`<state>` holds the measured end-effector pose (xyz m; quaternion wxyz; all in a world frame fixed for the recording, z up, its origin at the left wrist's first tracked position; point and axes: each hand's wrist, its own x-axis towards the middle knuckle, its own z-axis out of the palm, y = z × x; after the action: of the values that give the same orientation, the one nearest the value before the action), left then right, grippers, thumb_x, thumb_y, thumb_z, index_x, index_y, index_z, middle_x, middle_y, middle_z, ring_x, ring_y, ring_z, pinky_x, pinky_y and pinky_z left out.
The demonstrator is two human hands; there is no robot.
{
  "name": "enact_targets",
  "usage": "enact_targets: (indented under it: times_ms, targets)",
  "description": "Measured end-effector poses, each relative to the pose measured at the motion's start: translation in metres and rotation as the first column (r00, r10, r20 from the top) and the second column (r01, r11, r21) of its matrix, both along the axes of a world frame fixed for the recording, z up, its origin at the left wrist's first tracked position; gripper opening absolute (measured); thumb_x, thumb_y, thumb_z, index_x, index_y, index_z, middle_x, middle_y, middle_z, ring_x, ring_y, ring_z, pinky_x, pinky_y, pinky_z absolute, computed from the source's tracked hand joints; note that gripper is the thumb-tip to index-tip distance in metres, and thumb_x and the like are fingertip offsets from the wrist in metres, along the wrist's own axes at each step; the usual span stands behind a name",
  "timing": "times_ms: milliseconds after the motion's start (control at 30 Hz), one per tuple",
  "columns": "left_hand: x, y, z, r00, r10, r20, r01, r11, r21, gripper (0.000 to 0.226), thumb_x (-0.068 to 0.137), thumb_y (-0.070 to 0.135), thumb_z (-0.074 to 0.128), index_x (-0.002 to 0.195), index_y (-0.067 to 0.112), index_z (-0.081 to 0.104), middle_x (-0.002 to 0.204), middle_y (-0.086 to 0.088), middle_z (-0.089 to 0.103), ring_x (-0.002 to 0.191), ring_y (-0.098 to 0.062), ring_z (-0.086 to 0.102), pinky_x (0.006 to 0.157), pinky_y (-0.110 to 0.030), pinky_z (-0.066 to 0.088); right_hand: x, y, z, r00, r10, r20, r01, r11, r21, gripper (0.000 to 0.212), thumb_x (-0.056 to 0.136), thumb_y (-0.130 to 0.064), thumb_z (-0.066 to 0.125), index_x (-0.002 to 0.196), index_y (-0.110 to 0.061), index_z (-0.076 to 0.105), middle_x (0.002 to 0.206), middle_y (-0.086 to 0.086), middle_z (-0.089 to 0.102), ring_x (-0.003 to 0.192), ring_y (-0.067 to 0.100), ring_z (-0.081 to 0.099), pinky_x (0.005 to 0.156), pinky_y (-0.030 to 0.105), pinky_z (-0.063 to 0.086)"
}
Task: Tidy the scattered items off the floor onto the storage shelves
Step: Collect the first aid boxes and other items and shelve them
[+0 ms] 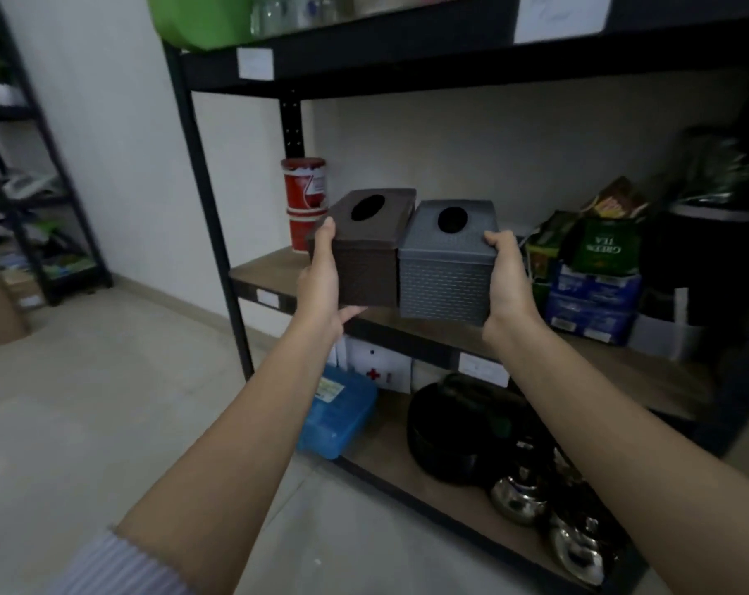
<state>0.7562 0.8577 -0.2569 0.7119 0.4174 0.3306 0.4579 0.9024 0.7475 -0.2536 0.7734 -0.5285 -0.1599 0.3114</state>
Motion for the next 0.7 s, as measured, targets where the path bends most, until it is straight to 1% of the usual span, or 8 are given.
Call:
enact_targets:
  times_ms: [267,333,400,467,500,567,600,700]
  targets:
    - [0.075,0.054,0.009,0.989,-0.132,-0.064,0.135,0.990,0.042,0.080,0.073,0.073,0.064,0.130,0.018,0.053,0.117,-0.004,0.065,0.100,-0.022,0.064,0.074,-0.039,0.059,0.067,0.037,0.003,0.990,-0.141,-0.011,0.141,0.990,-0.009,0.065,0.071,-0.064,0.062,0.121,-0.022,0.060,0.114,0.004,0.064,0.103,0.025,0.062,0.094,0.045,0.051]
    - [0.089,0.065,0.009,0.980,-0.168,-0.103,0.178,0.979,0.095,0.095,0.067,0.079,0.064,0.136,0.017,0.049,0.125,-0.005,0.063,0.111,-0.024,0.061,0.086,-0.041,0.057,0.076,0.050,0.001,0.986,-0.169,0.007,0.169,0.985,0.014,0.096,0.062,-0.078,0.062,0.139,-0.023,0.048,0.131,0.001,0.057,0.119,0.024,0.056,0.103,0.045,0.045]
    - [0.101,0.075,0.009,0.949,-0.137,-0.284,0.192,0.966,0.175,0.124,0.052,0.092,0.060,0.149,0.019,0.033,0.146,-0.007,0.047,0.131,-0.025,0.046,0.104,-0.046,0.044,0.075,0.058,-0.003,0.963,-0.207,0.175,0.207,0.978,0.015,0.115,0.062,-0.082,0.065,0.154,-0.027,0.022,0.151,-0.001,0.038,0.136,0.021,0.039,0.113,0.037,0.031]
    - [0.109,0.086,0.005,0.835,-0.061,-0.546,0.214,0.951,0.222,0.151,0.035,0.100,0.057,0.156,0.022,0.011,0.160,-0.006,0.022,0.145,-0.027,0.025,0.116,-0.050,0.026,0.074,0.062,-0.014,0.864,-0.219,0.454,0.246,0.969,-0.001,0.118,0.068,-0.068,0.074,0.155,-0.029,0.005,0.159,-0.002,0.022,0.143,0.018,0.025,0.110,0.029,0.024]
    - [0.112,0.089,0.001,0.792,-0.065,-0.606,0.245,0.944,0.219,0.155,0.036,0.098,0.059,0.156,0.020,0.001,0.162,-0.005,0.015,0.147,-0.027,0.019,0.119,-0.050,0.022,0.075,0.063,-0.021,0.771,-0.218,0.598,0.273,0.962,-0.002,0.120,0.069,-0.059,0.079,0.155,-0.029,0.000,0.160,-0.001,0.017,0.145,0.018,0.021,0.112,0.030,0.023]
    - [0.117,0.094,-0.003,0.808,-0.129,-0.575,0.299,0.930,0.212,0.149,0.051,0.089,0.063,0.154,0.014,-0.015,0.163,-0.004,0.011,0.148,-0.025,0.018,0.120,-0.044,0.019,0.083,0.069,-0.035,0.555,-0.217,0.803,0.323,0.946,0.032,0.121,0.073,-0.036,0.085,0.155,-0.026,-0.004,0.161,0.003,0.013,0.147,0.019,0.016,0.118,0.036,0.020]
    - [0.120,0.096,-0.005,0.833,-0.155,-0.531,0.304,0.930,0.206,0.144,0.057,0.087,0.060,0.153,0.012,-0.016,0.163,-0.004,0.011,0.148,-0.024,0.018,0.119,-0.042,0.019,0.088,0.071,-0.040,0.484,-0.214,0.849,0.333,0.942,0.047,0.119,0.075,-0.027,0.084,0.155,-0.025,-0.004,0.161,0.004,0.012,0.147,0.018,0.015,0.119,0.035,0.019]
    - [0.138,0.111,-0.005,0.903,-0.148,-0.404,0.234,0.957,0.172,0.139,0.052,0.096,0.045,0.156,0.019,-0.005,0.162,-0.001,0.011,0.147,-0.024,0.021,0.120,-0.043,0.020,0.103,0.078,-0.048,0.361,-0.214,0.908,0.349,0.934,0.082,0.107,0.080,-0.030,0.080,0.155,-0.023,0.003,0.158,0.005,0.021,0.145,0.019,0.023,0.116,0.031,0.023]
